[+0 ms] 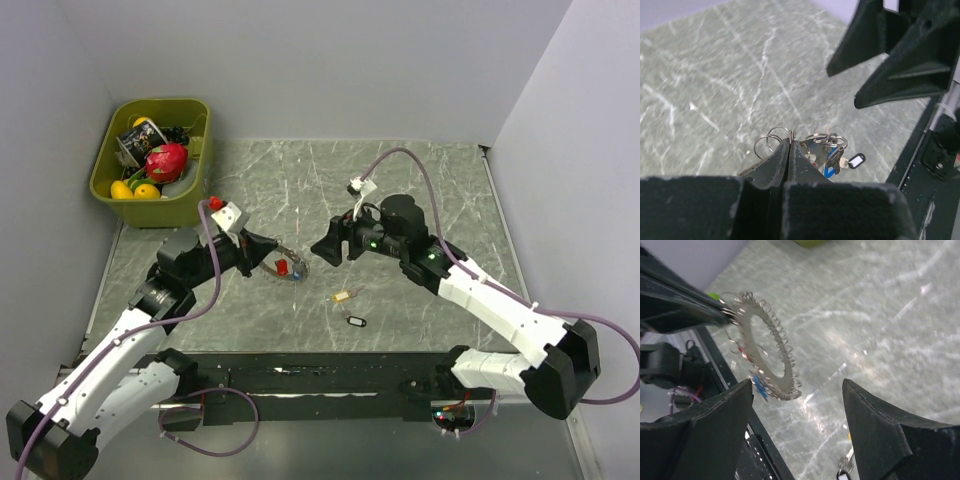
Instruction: Put the keys on the keyring
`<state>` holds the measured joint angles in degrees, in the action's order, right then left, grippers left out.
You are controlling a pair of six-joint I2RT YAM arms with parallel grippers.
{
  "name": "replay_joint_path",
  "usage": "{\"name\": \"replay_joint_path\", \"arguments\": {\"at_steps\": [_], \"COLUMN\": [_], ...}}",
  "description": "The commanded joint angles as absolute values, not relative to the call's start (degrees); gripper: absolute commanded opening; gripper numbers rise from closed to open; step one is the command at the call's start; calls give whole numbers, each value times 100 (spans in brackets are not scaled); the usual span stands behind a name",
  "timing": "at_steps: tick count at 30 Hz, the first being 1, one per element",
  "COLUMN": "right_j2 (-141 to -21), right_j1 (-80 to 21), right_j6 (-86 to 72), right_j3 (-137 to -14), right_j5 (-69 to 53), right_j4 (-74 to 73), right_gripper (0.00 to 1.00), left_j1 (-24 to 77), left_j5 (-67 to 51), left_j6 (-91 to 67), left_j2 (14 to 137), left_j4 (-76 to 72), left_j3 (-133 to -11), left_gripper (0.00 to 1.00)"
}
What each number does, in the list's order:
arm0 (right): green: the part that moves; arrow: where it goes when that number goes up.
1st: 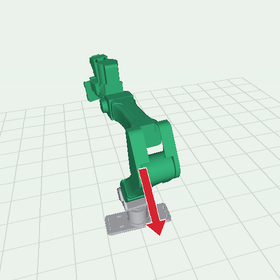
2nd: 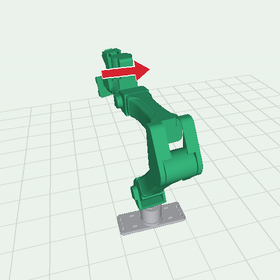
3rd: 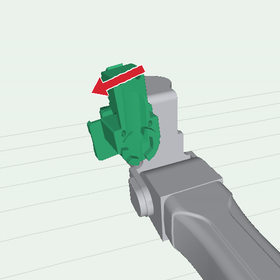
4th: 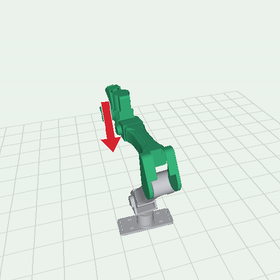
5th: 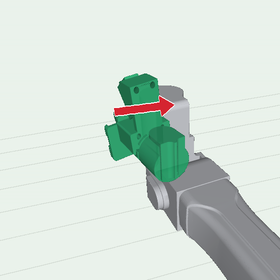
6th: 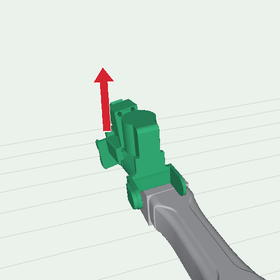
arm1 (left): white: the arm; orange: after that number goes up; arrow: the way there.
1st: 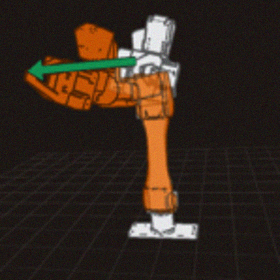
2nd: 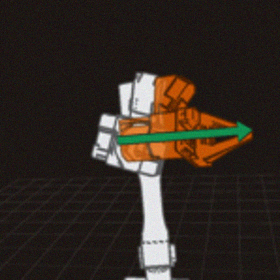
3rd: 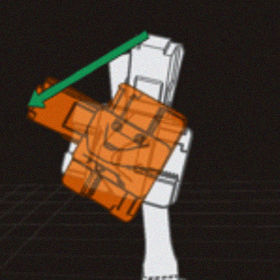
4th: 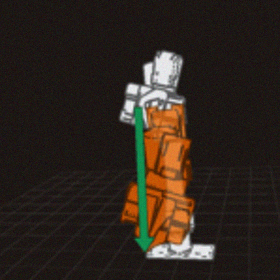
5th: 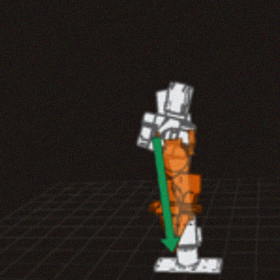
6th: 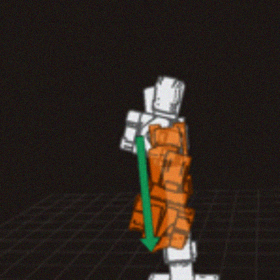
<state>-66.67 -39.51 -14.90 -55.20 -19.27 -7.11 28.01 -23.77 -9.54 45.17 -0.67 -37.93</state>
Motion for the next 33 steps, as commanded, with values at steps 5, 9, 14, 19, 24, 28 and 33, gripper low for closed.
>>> {"name": "replay_joint_path", "arguments": {"at_steps": [5, 9, 14, 19, 24, 28, 33], "right_j2": [-6082, -6161, -6486, -6583, -6697, -6724, -6767], "right_j1": [-3964, -3973, -3990, -4017, -4008, -4034, -4034], "right_j6": [-897, -861, -984, -1037, -1046, -1081, -1107], "right_j3": [-5520, -5590, -5748, -5774, -5801, -5792, -5766], "right_j5": [-3462, -4365, -5097, -5378, -5572, -5625, -5467], "right_j4": [684, 922, 1072, 1195, 1169, 1143, 1134], "right_gripper": [73, 57, 43, 38, 35, 35, 34], "left_j1": [2839, 2848, 2865, 2909, 2953, 2988, 3041], "left_j5": [-3795, -4139, -4473, -4684, -4860, -4816, -4878], "left_j6": [-773, -949, -1107, -1125, -1213, -1169, -1186], "left_j2": [4517, 4474, 4482, 4579, 4527, 4448, 4474], "left_j4": [-764, -1177, -1617, -1556, -1933, -1916, -1925], "left_j3": [-3938, -3797, -3744, -3832, -3692, -3700, -3700], "left_gripper": [1, 1, 1, 1, 1, 1, 1]}}
